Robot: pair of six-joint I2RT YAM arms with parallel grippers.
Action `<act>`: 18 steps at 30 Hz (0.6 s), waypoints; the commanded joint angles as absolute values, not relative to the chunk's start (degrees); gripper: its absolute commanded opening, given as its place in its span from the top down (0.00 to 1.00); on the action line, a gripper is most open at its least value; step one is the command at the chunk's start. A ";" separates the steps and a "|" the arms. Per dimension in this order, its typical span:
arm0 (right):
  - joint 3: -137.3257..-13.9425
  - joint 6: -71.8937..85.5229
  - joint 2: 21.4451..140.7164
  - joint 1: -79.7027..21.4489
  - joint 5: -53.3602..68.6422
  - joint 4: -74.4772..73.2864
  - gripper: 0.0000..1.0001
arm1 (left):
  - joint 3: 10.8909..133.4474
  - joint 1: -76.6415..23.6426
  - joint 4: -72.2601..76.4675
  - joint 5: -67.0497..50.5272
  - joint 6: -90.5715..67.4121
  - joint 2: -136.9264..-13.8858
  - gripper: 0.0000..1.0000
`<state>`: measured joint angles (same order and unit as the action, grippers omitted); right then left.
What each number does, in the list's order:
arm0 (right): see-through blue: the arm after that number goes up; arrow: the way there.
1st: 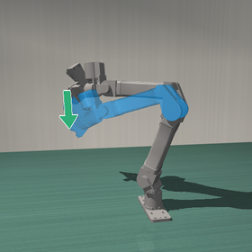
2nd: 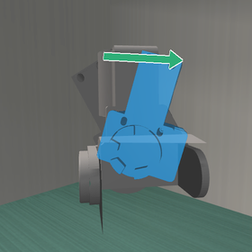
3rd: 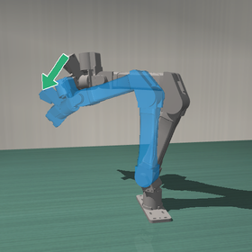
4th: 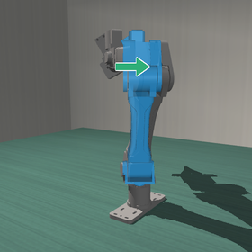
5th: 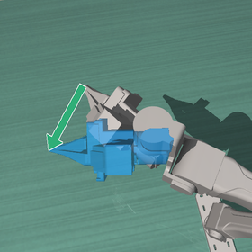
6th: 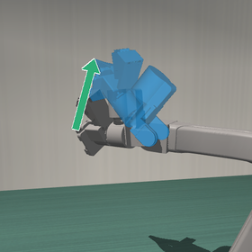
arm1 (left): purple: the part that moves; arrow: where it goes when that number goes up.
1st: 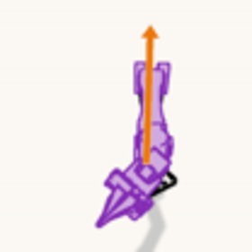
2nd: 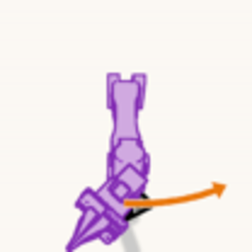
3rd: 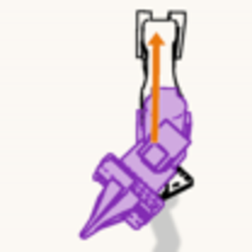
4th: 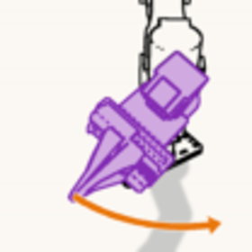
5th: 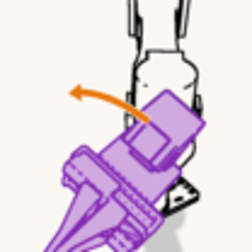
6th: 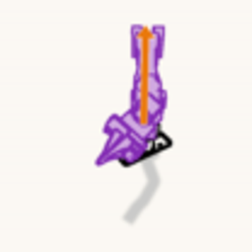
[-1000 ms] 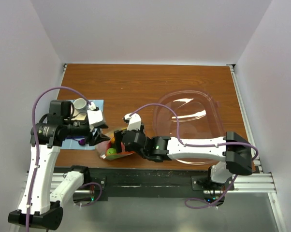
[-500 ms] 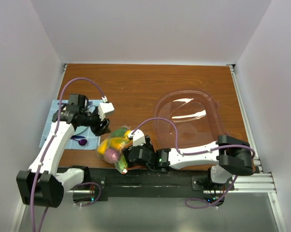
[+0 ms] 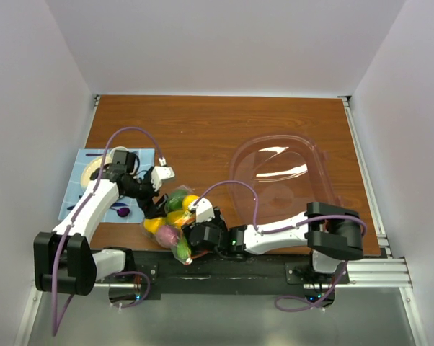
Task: Open the zip-top bag and remove the fake food
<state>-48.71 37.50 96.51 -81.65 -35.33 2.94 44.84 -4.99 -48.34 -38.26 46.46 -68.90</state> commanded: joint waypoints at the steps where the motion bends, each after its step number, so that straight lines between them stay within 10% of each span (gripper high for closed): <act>1: -48.69 38.23 99.66 -81.56 -37.27 4.04 0.18 | 43.33 -5.71 -47.55 -37.79 48.95 -69.70 0.04; 5: -49.04 38.32 101.07 -81.56 -37.00 4.22 0.25 | 43.24 -6.41 -47.11 -38.23 49.48 -69.78 0.12; 8: -49.22 37.80 100.20 -81.56 -37.00 3.61 0.35 | 44.12 -6.50 -46.50 -38.23 49.13 -71.80 0.48; 9: -49.04 37.62 98.80 -81.65 -37.18 3.08 0.38 | 44.64 -6.50 -45.97 -37.97 48.70 -72.68 0.79; 11: -48.61 36.83 96.60 -81.65 -37.00 2.46 0.45 | 45.09 -6.50 -44.05 -36.65 47.29 -72.86 0.97; 18: -44.31 34.10 81.06 -81.74 -30.24 0.27 0.57 | 46.14 -6.42 -38.59 -29.98 44.12 -70.23 1.00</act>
<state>-46.83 35.73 90.98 -81.76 -32.86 1.50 44.16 -6.42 -44.38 -35.86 45.71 -72.10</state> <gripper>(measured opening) 0.747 0.016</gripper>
